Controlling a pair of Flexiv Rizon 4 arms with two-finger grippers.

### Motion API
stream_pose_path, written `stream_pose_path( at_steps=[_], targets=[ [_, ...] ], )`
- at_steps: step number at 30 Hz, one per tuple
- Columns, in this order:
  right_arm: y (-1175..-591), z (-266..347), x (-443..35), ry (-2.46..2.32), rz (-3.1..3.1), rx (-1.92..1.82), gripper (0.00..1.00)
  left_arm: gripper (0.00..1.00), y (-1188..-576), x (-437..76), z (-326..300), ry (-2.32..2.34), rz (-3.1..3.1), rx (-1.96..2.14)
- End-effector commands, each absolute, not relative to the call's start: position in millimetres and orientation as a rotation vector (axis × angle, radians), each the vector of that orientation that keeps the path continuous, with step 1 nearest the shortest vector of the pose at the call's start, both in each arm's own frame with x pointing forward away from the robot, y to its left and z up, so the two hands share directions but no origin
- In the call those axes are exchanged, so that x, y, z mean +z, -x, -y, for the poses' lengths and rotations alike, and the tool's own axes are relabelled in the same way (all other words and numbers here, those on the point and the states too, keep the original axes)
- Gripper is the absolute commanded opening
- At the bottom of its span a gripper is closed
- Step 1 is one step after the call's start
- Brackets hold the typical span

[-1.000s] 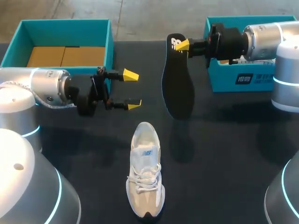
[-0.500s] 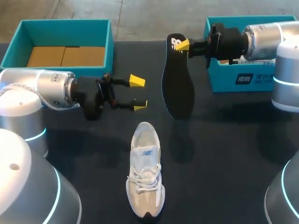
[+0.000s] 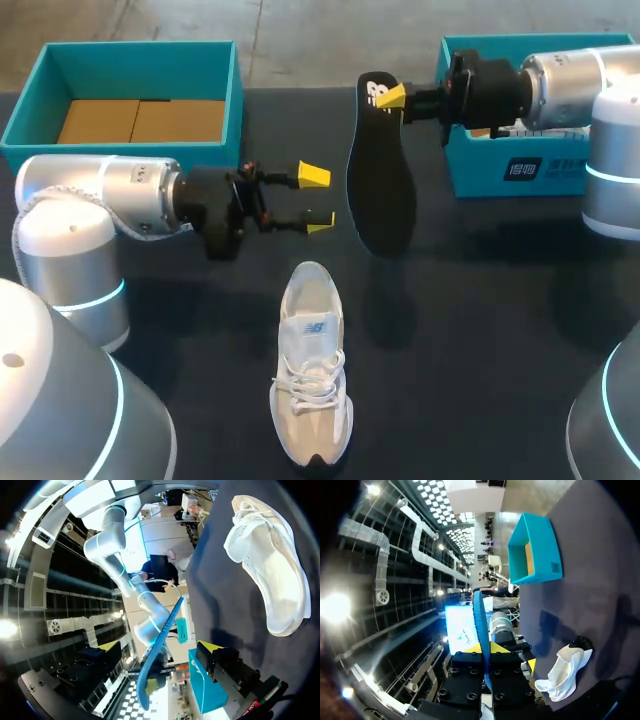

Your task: Take the shoe out of the shoebox, open the shoe tongue, remove and reinsert the insole, then place the shoe into the shoebox

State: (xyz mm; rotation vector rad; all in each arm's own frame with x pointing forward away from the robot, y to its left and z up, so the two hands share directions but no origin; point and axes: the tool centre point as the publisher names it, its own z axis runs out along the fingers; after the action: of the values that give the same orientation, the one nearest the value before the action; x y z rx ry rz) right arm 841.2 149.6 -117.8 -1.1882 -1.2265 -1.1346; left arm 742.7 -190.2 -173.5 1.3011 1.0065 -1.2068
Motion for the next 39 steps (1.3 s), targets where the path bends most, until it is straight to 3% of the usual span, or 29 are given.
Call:
stream_pose_path(
  at_steps=[1, 18, 21, 24, 27, 39],
  targets=[
    [-840, -150, -118, 1.191, 1.227, -1.135, 0.0, 1.0, -749, -175, 201, -1.3, -0.992, -1.207],
    [-840, -150, -118, 1.191, 1.227, -1.135, 0.0, 1.0, -762, -170, 228, -1.288, -0.975, -1.204],
    [-840, -150, -118, 1.191, 1.227, -1.135, 0.0, 0.86, -762, -169, 230, -1.287, -0.97, -1.214],
    [-840, -150, -118, 1.191, 1.227, -1.135, 0.0, 0.64, -759, -167, 231, -1.29, -0.968, -1.221],
    [-840, -150, -118, 1.191, 1.227, -1.135, 0.0, 0.51, -757, -165, 230, -1.294, -0.962, -1.229],
    [-840, -150, -118, 1.191, 1.227, -1.135, 0.0, 0.44, -755, -161, 231, -1.295, -0.944, -1.245]
  ],
)
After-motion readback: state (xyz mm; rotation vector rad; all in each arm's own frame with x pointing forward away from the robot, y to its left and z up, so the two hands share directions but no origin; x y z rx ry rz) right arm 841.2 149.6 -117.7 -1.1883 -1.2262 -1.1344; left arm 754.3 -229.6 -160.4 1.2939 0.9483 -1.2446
